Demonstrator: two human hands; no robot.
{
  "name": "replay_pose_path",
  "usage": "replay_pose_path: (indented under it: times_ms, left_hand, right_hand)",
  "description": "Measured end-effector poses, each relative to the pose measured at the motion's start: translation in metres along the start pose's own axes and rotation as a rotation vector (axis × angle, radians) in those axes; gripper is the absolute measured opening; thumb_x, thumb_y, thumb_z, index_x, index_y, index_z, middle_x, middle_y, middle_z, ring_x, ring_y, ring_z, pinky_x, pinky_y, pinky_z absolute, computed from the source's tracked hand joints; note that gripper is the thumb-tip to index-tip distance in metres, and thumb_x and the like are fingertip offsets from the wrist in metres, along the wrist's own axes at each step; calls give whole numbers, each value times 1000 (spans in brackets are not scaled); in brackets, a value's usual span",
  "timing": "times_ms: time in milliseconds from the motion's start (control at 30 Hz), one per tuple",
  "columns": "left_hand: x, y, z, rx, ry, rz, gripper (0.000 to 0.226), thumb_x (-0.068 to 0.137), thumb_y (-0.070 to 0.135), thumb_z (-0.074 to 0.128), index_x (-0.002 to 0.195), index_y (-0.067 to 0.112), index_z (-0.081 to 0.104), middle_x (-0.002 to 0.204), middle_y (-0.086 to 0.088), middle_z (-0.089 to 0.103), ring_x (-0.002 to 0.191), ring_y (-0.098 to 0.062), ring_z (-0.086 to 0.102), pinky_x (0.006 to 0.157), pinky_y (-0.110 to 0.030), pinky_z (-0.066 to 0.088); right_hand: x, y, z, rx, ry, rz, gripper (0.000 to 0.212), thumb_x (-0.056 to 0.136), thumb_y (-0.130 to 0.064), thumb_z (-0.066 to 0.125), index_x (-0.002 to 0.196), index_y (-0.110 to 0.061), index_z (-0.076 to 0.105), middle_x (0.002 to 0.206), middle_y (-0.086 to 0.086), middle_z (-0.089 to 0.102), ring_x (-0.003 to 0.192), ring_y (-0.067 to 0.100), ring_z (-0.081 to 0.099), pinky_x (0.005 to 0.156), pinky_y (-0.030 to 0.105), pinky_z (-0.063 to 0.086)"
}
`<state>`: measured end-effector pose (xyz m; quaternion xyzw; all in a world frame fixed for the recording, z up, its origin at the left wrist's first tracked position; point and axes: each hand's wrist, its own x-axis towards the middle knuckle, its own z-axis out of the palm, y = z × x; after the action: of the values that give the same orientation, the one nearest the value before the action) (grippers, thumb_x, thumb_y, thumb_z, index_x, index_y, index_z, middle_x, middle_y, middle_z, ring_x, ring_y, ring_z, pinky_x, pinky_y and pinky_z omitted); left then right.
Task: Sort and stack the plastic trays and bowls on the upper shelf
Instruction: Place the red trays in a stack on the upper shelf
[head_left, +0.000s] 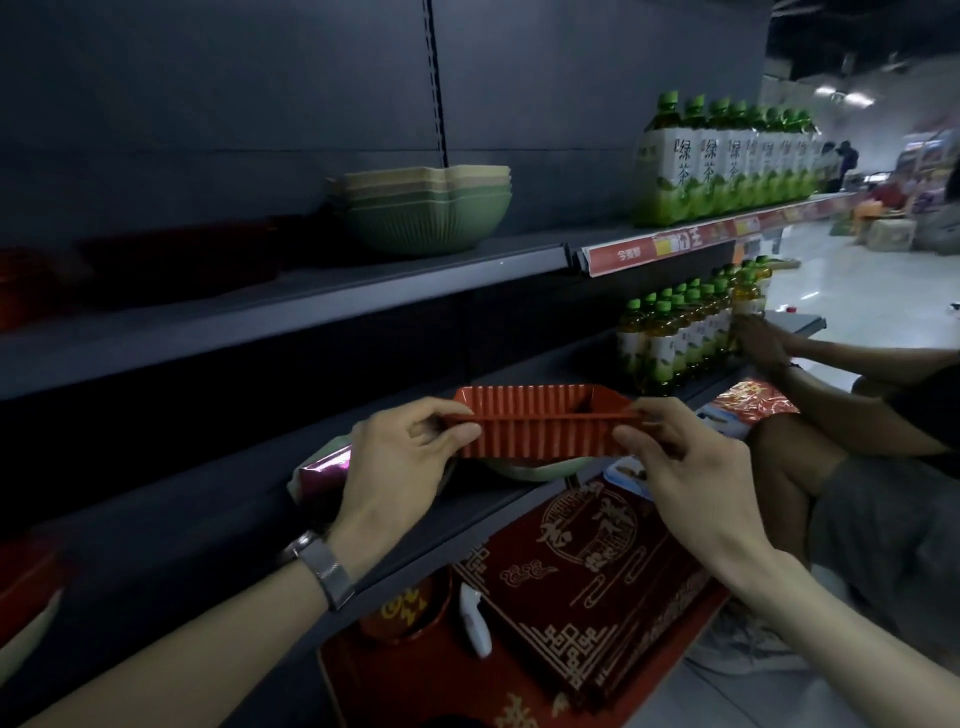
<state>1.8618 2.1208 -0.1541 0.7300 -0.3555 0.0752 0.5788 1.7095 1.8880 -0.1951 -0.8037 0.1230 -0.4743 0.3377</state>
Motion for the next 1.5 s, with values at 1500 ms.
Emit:
replay_pose_path:
  times_ms: [1500]
  left_hand:
    - [-28, 165, -389, 431, 675, 276, 15, 80, 18, 89, 91, 27, 85, 88, 15, 81, 88, -1, 77, 88, -15, 57]
  right_hand:
    - [109, -367, 175, 456, -122, -545, 17, 94, -33, 78, 106, -24, 70, 84, -23, 71, 70, 10, 74, 69, 30, 59]
